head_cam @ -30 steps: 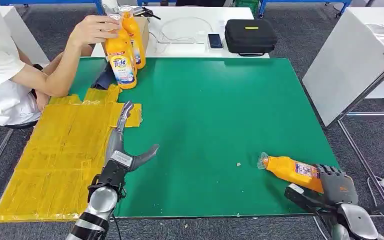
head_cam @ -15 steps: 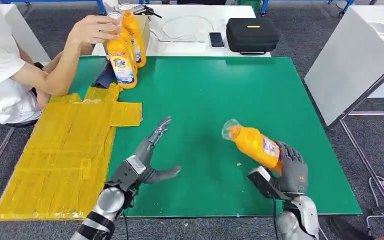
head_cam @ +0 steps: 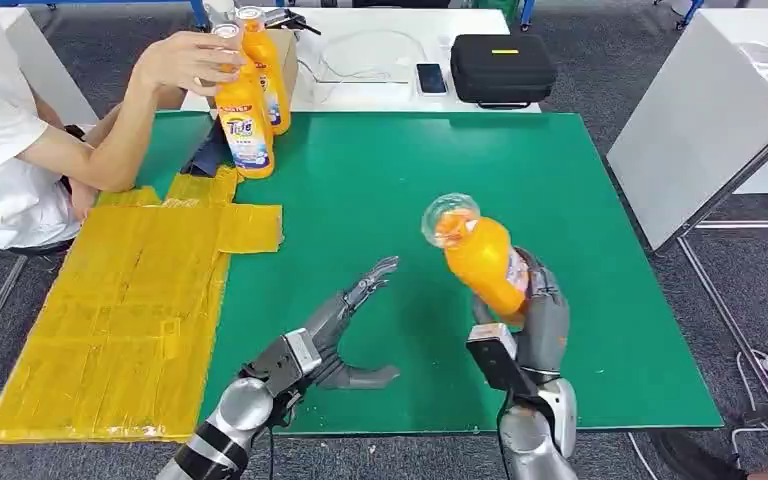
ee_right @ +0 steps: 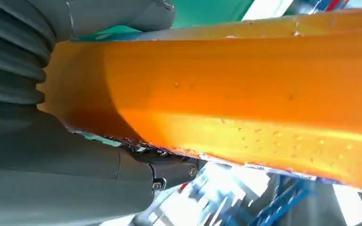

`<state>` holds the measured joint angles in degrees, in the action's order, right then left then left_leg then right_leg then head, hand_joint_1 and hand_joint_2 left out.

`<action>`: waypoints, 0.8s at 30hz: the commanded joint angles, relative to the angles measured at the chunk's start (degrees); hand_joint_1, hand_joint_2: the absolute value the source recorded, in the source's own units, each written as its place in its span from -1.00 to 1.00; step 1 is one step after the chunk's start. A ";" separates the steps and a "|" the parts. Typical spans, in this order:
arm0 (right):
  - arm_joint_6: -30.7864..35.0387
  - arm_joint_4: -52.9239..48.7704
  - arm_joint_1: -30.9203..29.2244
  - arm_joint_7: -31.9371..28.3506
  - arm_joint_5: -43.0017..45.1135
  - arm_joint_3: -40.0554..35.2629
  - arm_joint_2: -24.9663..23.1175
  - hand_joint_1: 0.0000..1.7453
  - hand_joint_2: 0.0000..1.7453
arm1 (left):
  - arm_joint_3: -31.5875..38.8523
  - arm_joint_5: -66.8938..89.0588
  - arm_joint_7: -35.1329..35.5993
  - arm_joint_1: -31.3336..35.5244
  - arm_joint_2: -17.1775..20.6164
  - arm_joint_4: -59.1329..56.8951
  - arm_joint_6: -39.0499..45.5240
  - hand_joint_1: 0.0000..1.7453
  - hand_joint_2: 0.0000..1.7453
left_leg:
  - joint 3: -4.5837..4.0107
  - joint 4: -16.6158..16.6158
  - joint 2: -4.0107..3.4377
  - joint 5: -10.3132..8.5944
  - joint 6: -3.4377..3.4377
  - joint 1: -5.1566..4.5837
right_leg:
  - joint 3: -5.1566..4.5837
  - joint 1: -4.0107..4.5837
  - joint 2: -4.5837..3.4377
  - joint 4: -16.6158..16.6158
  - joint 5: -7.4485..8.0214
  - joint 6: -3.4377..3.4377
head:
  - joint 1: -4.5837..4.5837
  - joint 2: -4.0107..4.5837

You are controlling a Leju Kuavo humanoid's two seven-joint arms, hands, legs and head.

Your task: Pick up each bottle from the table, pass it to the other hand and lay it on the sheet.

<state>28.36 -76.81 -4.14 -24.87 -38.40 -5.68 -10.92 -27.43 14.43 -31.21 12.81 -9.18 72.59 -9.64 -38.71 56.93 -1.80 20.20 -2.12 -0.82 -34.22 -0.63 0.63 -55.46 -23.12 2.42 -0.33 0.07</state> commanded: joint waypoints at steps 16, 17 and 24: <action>-6.00 17.61 -4.40 -1.05 1.80 -22.75 -5.09 1.00 1.00 | 1.67 -6.51 0.32 3.22 1.34 0.30 -3.55 -1.00 1.00 | 0.20 0.02 0.22 0.10 0.22 0.16 | 0.17 0.05 0.01 -0.02 -0.25 -0.29 | 0.00 0.00; -5.76 18.64 -4.85 -1.11 0.99 -23.83 -5.04 1.00 1.00 | 2.08 -8.45 -0.46 3.26 1.23 0.40 -5.15 -1.00 1.00 | 0.17 0.02 0.23 0.08 0.20 0.15 | 0.10 0.05 0.03 -0.02 -0.24 -0.28 | 0.00 0.00; -3.87 21.04 -5.56 -0.84 -0.07 -25.71 -5.20 1.00 1.00 | 6.17 -12.59 -0.40 2.69 -0.20 1.06 -4.69 -0.72 1.00 | 0.40 0.09 0.31 0.29 0.37 0.19 | 0.26 0.06 -0.01 -0.10 -0.41 -0.36 | 0.00 0.00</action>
<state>23.74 -62.99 -7.36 -25.66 -37.68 -25.88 -16.57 -23.45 5.31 -31.45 13.62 -8.70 74.77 -13.86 -38.83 56.93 -1.72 20.17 -2.06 -0.75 -34.46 -0.62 0.67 -55.49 -23.19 2.33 -0.33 0.07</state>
